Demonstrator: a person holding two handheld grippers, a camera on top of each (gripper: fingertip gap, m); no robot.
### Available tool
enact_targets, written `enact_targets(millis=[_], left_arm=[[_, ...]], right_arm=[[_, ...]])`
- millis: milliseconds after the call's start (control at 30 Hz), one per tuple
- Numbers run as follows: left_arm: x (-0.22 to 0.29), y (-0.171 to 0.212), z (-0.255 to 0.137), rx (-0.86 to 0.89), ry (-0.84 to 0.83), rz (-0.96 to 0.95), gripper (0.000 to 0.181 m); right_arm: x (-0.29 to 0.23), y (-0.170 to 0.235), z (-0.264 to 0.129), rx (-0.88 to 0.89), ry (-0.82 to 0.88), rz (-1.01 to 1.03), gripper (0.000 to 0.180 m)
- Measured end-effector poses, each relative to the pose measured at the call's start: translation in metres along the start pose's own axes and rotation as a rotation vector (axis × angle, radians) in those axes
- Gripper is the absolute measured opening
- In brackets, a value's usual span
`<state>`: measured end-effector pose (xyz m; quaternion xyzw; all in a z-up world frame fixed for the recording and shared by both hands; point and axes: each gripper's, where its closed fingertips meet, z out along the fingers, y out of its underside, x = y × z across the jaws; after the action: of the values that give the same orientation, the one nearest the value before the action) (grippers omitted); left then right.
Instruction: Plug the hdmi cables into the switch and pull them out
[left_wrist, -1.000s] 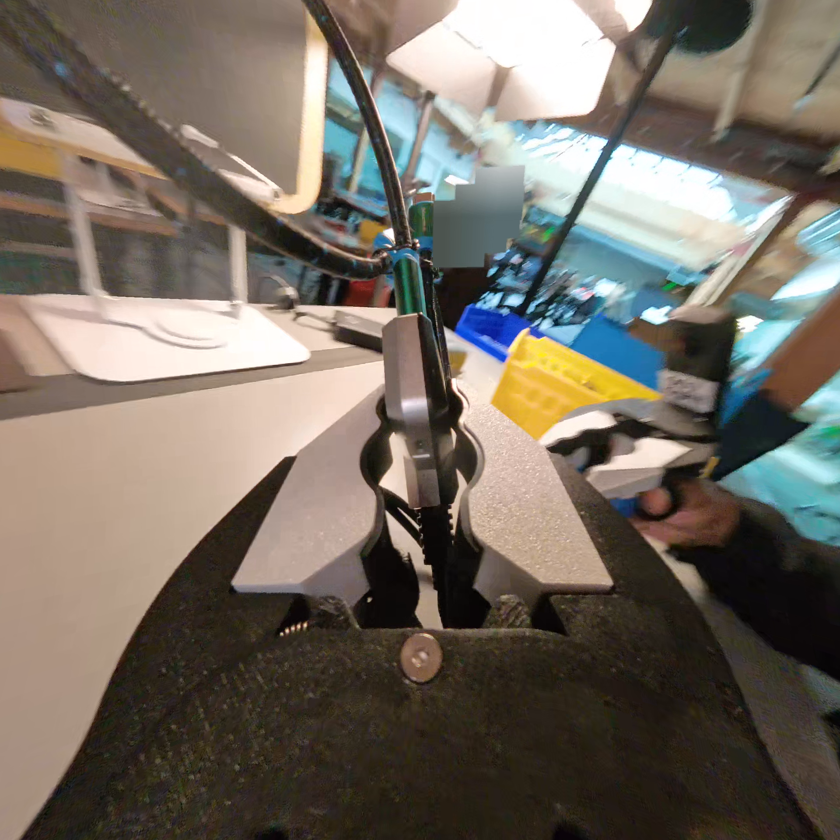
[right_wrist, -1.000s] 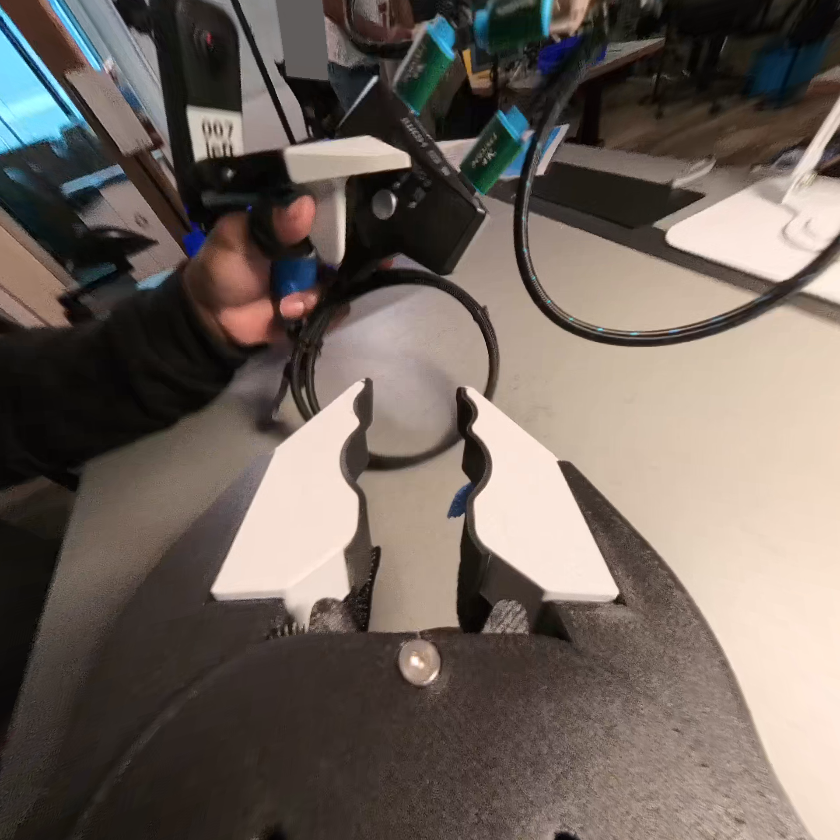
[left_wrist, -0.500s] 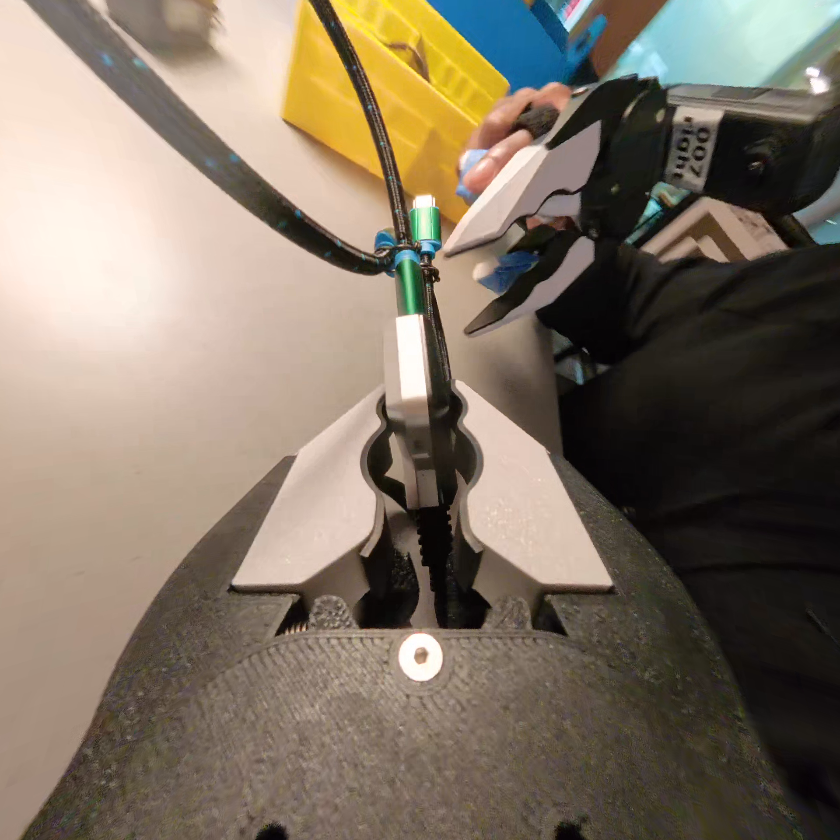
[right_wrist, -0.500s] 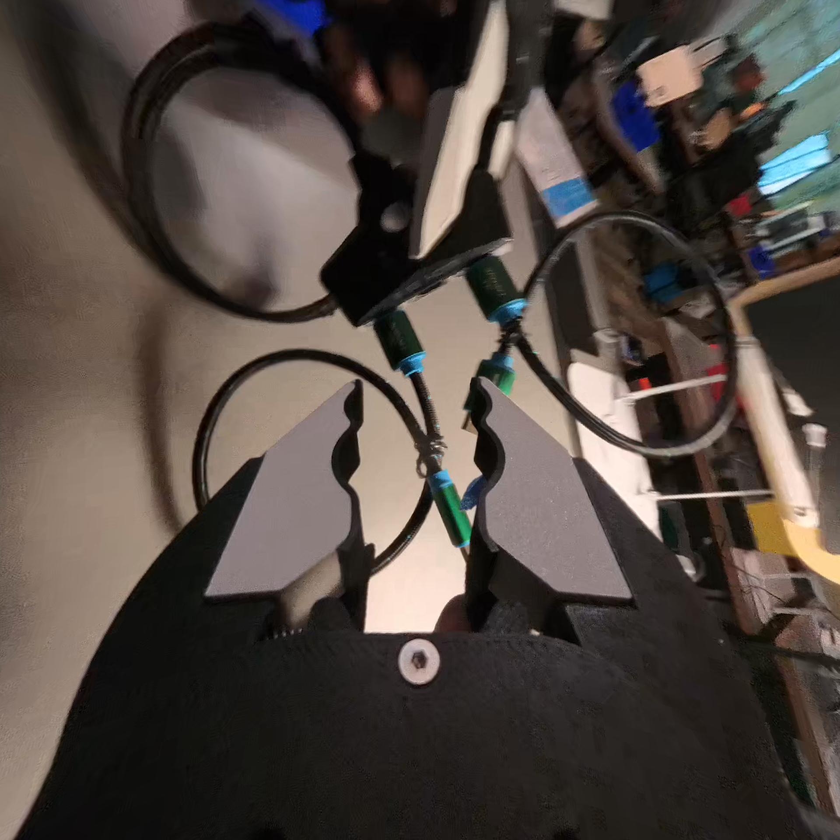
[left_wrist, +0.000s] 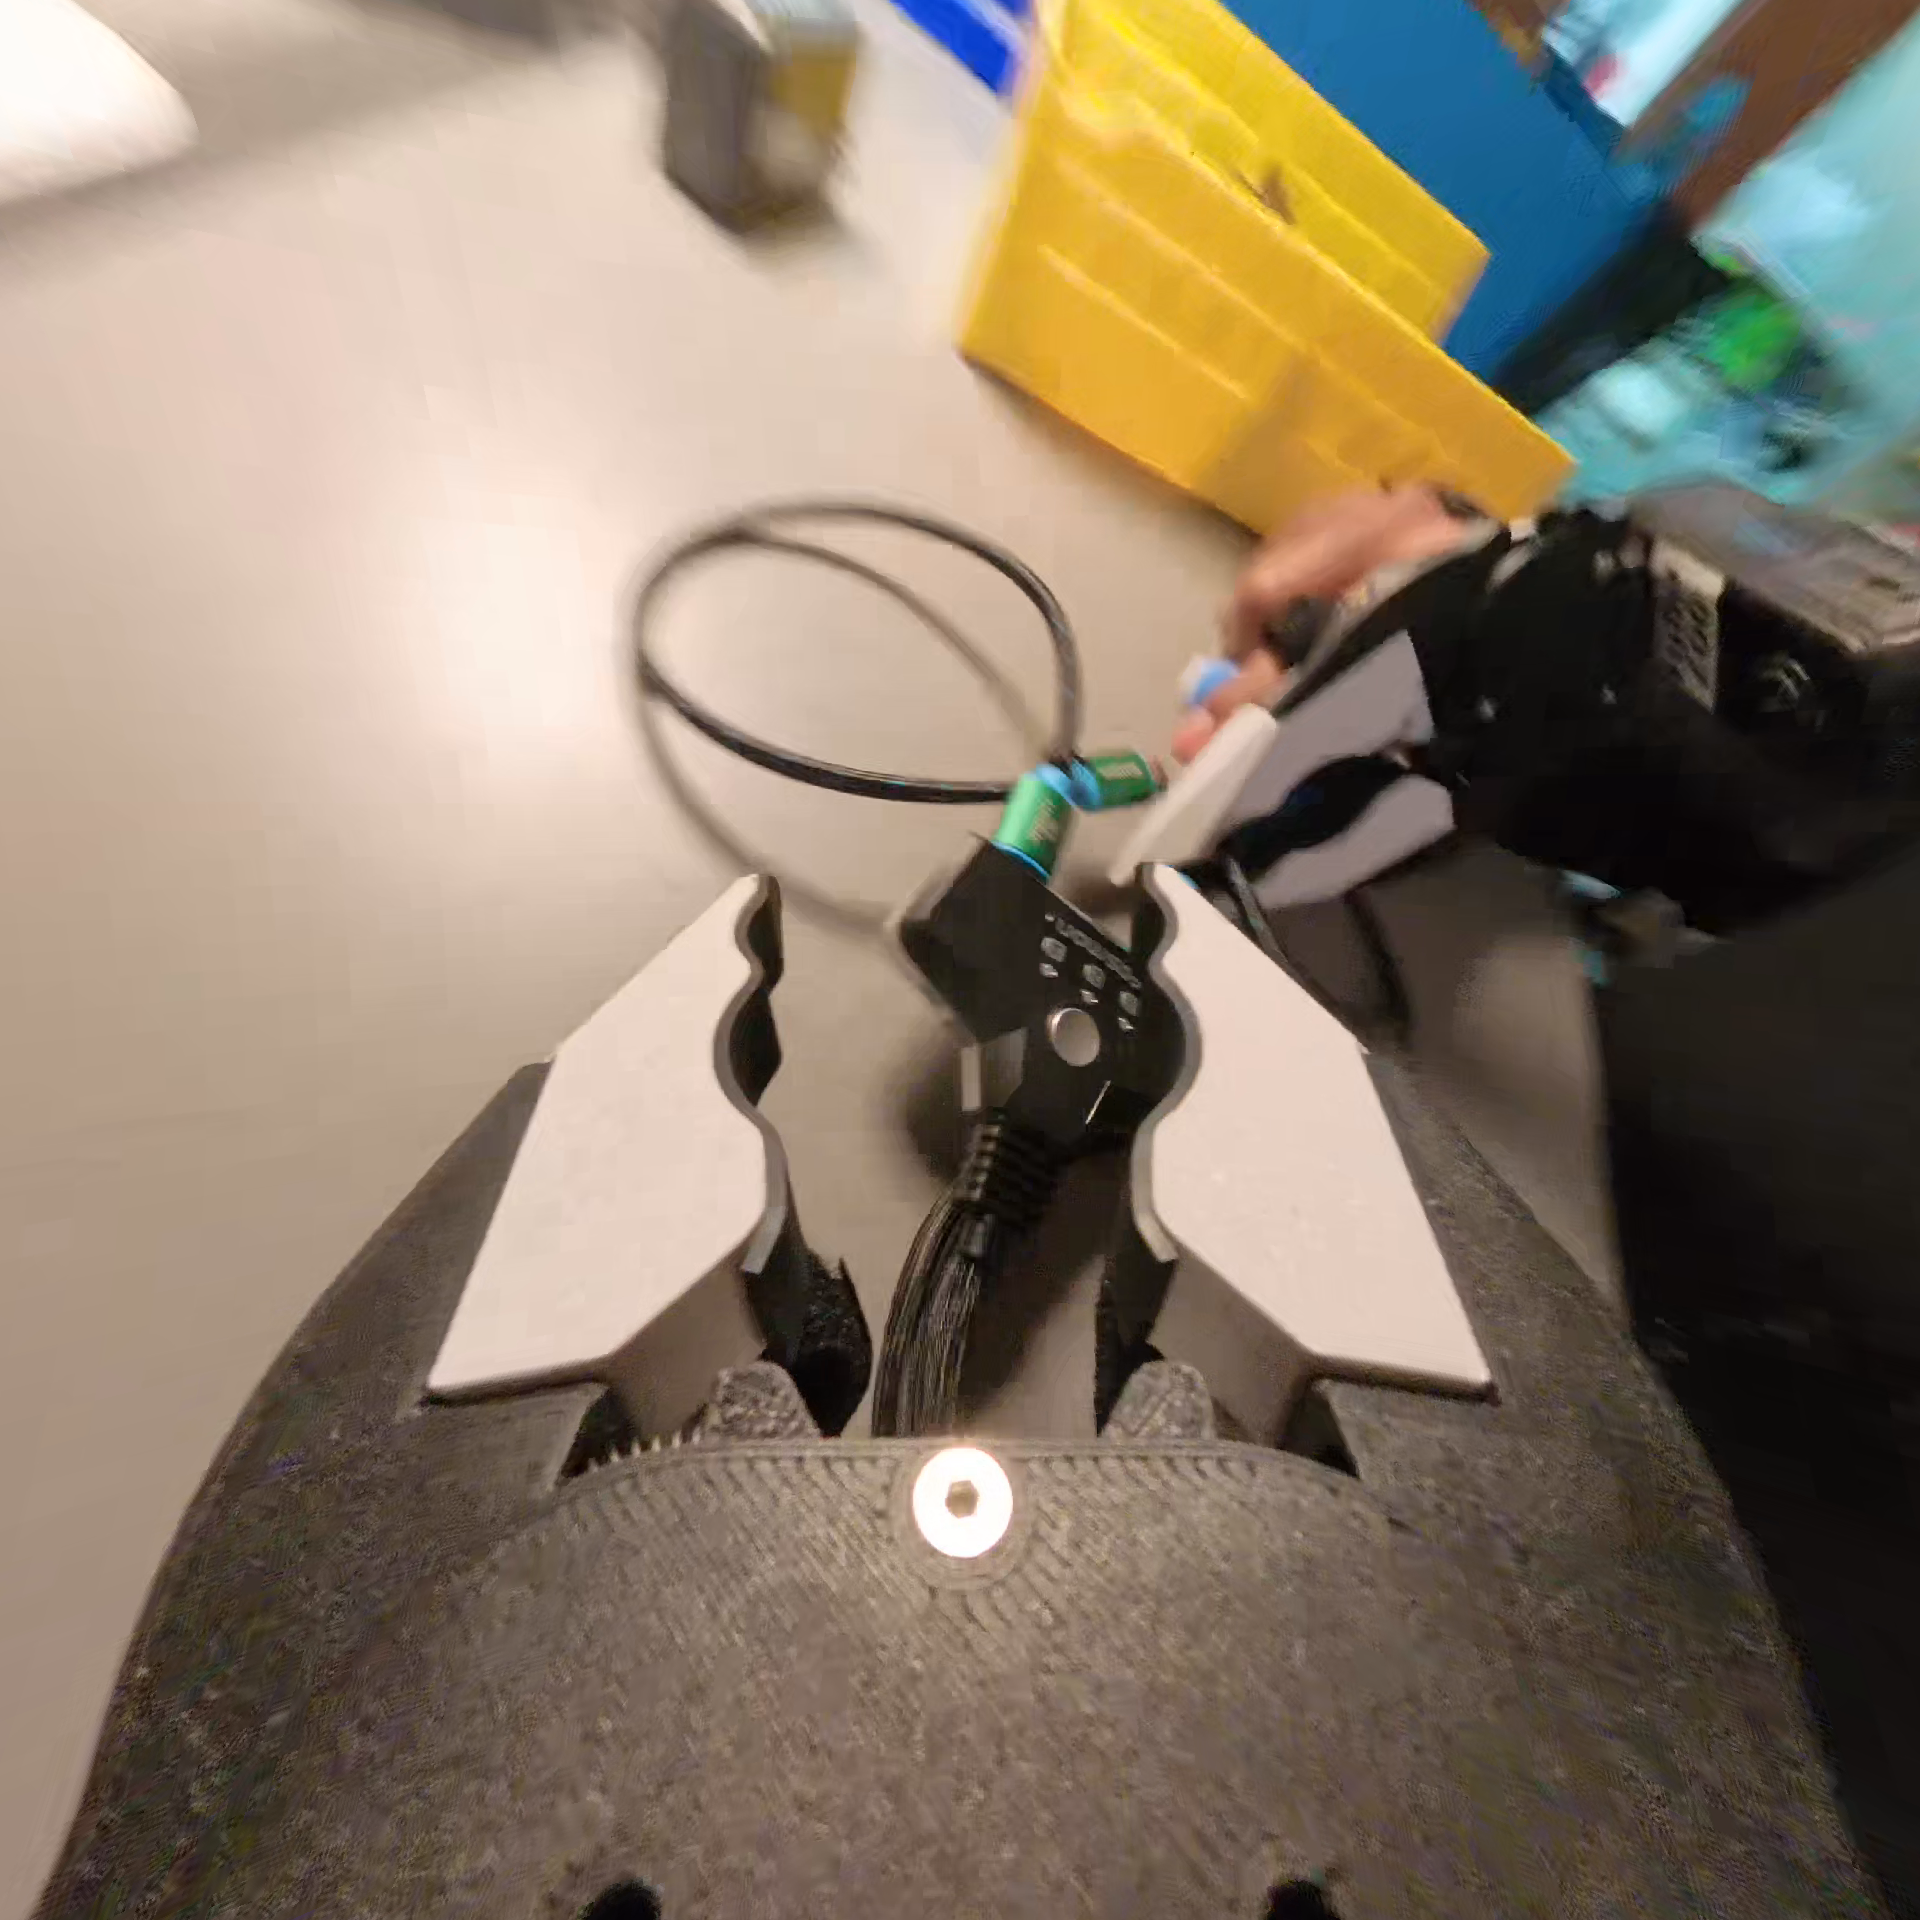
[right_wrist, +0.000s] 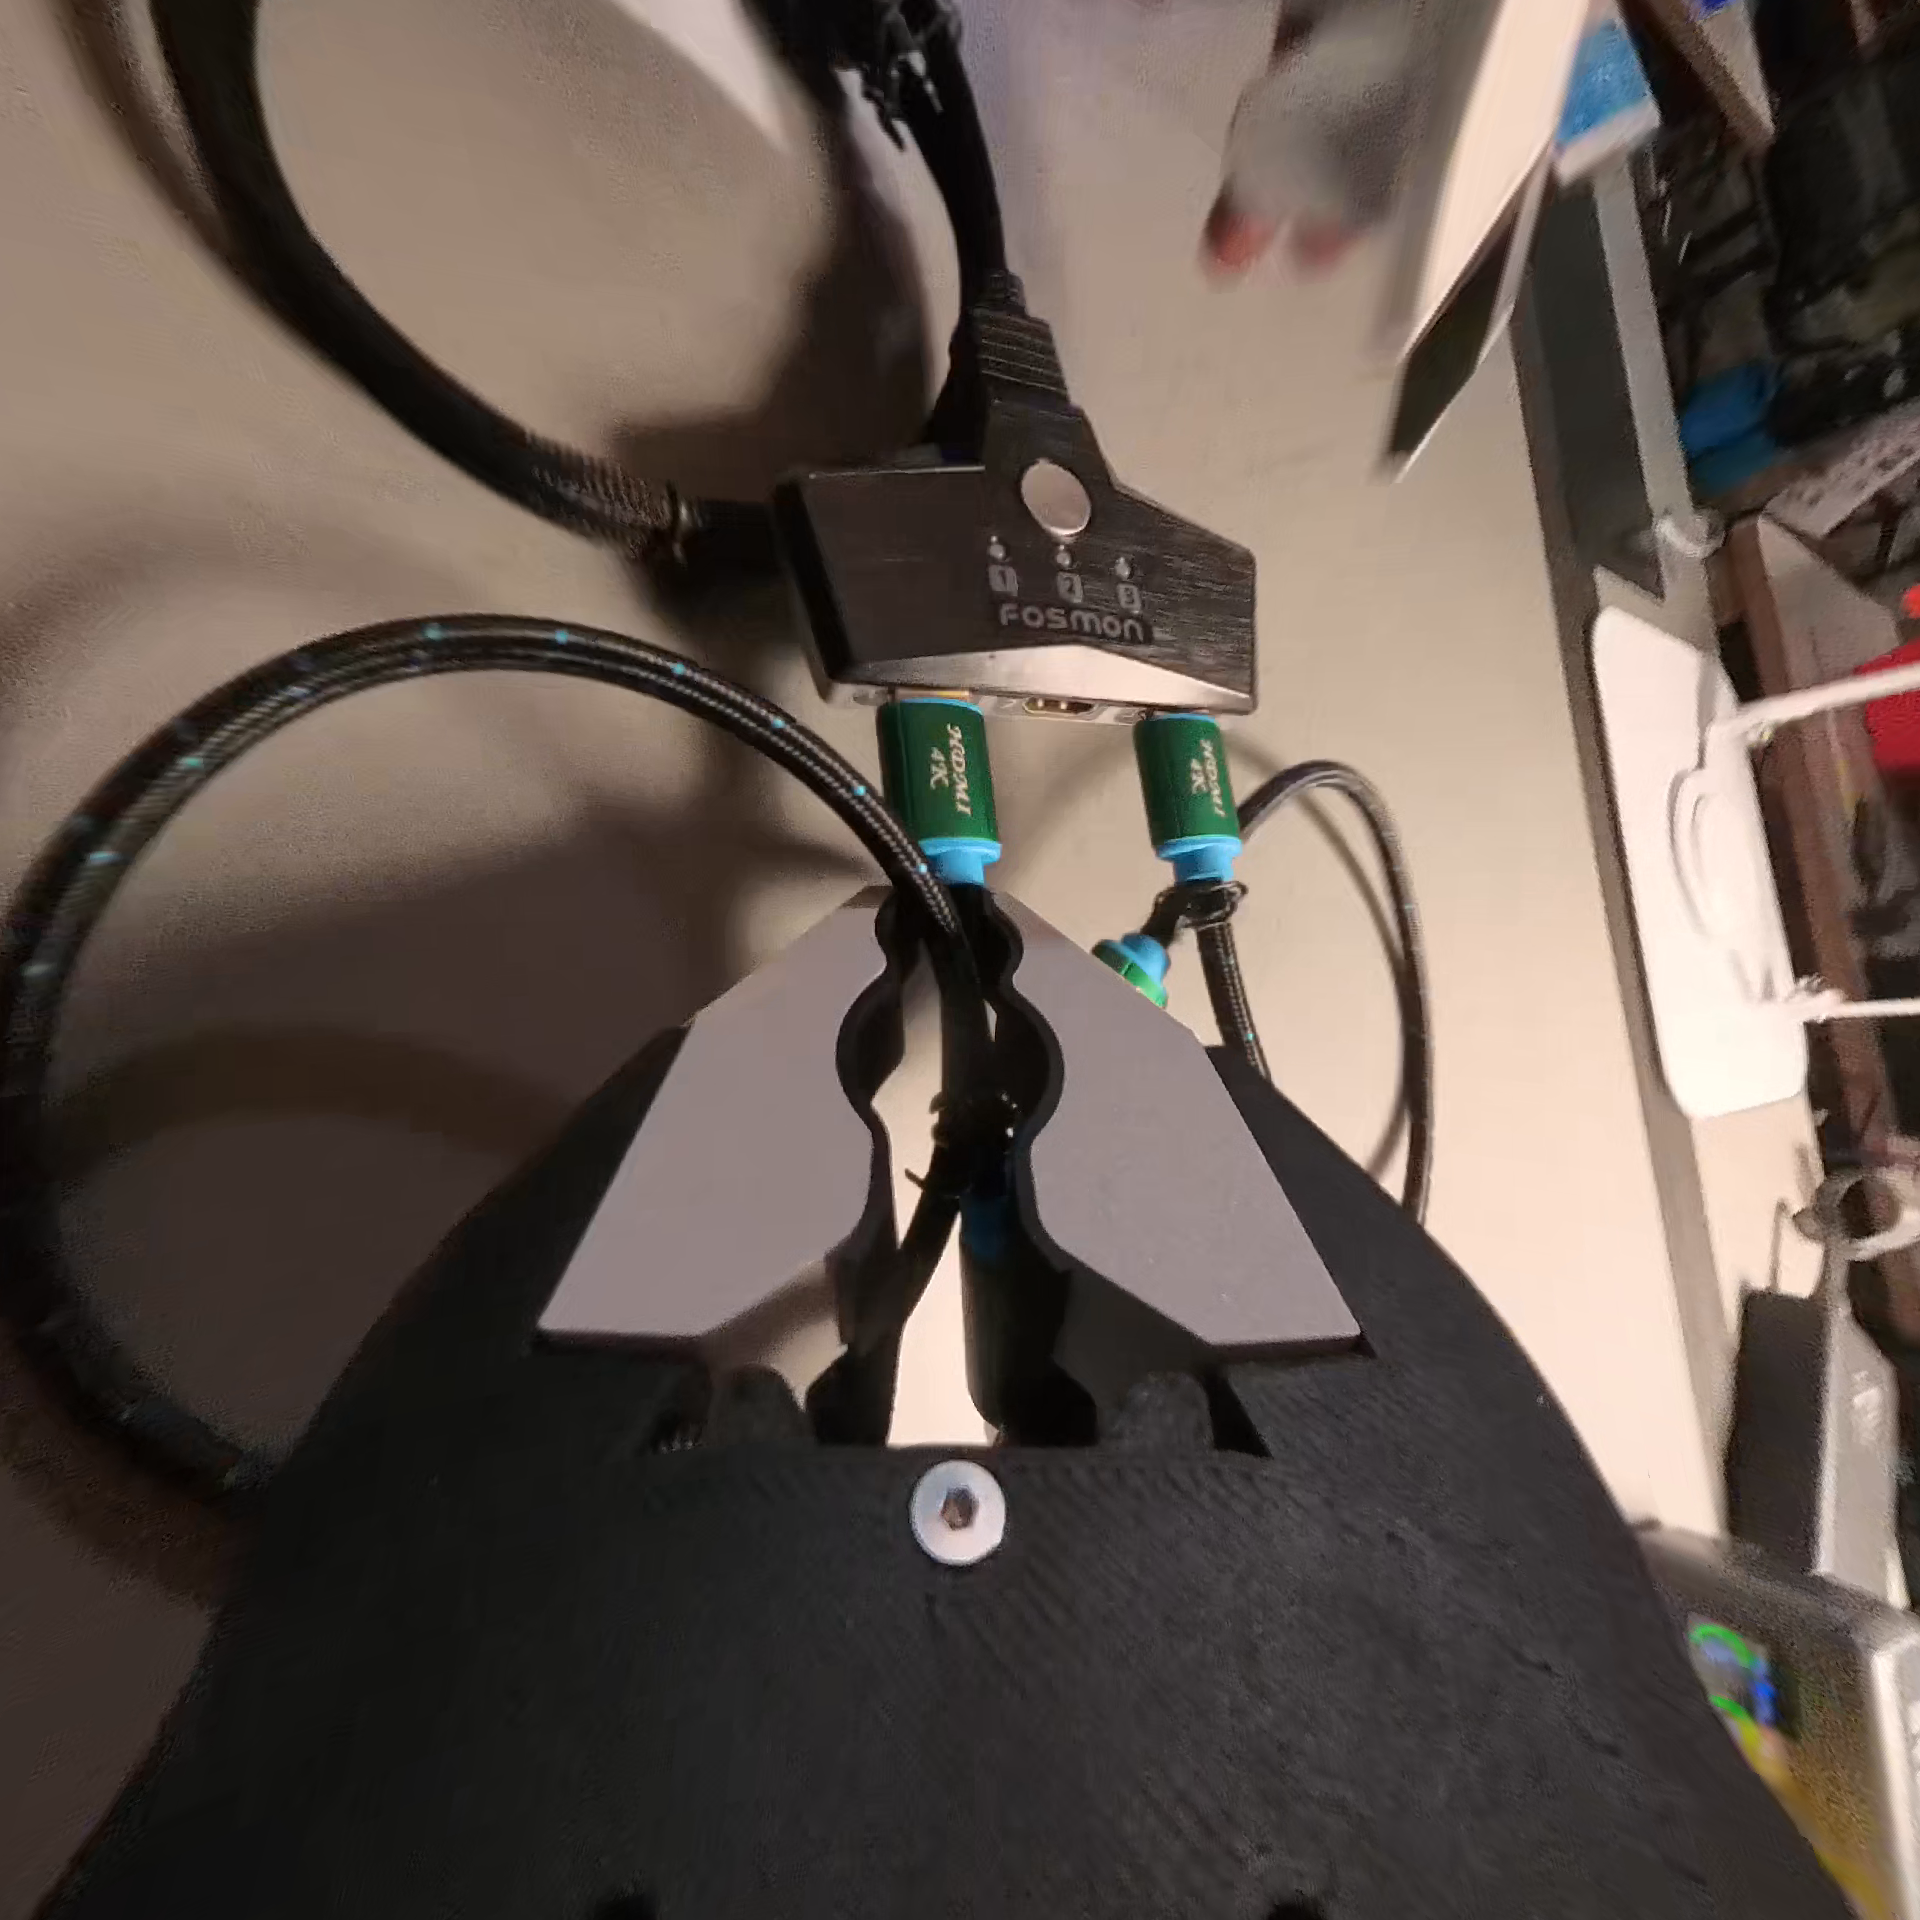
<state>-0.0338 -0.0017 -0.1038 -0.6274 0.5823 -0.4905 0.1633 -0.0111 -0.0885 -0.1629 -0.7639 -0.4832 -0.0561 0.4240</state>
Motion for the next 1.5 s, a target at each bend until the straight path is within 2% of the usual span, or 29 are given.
enact_targets(millis=[67, 133, 167, 267, 433, 633, 733, 800, 900, 1133, 1267, 1400, 1500], left_arm=[[0.001, -0.02, -0.029, 0.098, -0.138, 0.11, 0.059], [0.02, -0.023, -0.043, 0.132, -0.139, 0.097, 0.051], [0.032, -0.02, -0.041, 0.141, -0.09, 0.027, 0.045], [0.056, 0.003, -0.016, 0.104, 0.07, -0.147, 0.046], [0.041, 0.02, 0.014, 0.135, 0.119, -0.419, 0.053], [0.04, 0.009, 0.014, 0.233, 0.217, -0.558, 0.055], [0.042, 0.013, 0.022, 0.23, 0.256, -0.608, 0.048], [0.039, 0.018, 0.027, 0.234, 0.234, -0.6, 0.03], [0.037, 0.013, 0.027, 0.301, 0.224, -0.534, 0.028], [0.034, 0.004, 0.025, 0.409, 0.075, -0.357, 0.028], [0.042, -0.001, 0.02, 0.437, 0.139, -0.341, 0.02], [0.04, -0.002, 0.016, 0.454, 0.178, -0.377, 0.02], [0.046, -0.004, 0.017, 0.45, 0.182, -0.331, 0.022]], right_arm=[[0.005, 0.006, 0.0, 0.0, 0.013, 0.057, 0.009], [0.014, 0.007, -0.003, 0.01, 0.045, 0.094, 0.009], [0.02, 0.007, -0.004, 0.014, 0.068, 0.106, 0.009], [0.034, 0.006, -0.008, 0.03, 0.145, 0.133, 0.008], [0.049, -0.003, -0.019, 0.079, 0.239, 0.151, 0.009], [0.039, -0.021, -0.017, 0.129, 0.24, 0.078, 0.008], [0.031, -0.028, -0.012, 0.139, 0.222, 0.043, 0.008], [0.03, -0.028, -0.01, 0.137, 0.217, 0.044, 0.008], [0.034, -0.027, -0.012, 0.141, 0.221, 0.065, 0.008], [0.039, -0.023, -0.01, 0.145, 0.231, 0.007, 0.008], [0.046, -0.023, -0.008, 0.137, 0.257, -0.034, 0.01], [0.043, -0.028, -0.009, 0.132, 0.272, -0.097, 0.007], [0.051, -0.026, -0.015, 0.139, 0.278, -0.083, 0.009]])
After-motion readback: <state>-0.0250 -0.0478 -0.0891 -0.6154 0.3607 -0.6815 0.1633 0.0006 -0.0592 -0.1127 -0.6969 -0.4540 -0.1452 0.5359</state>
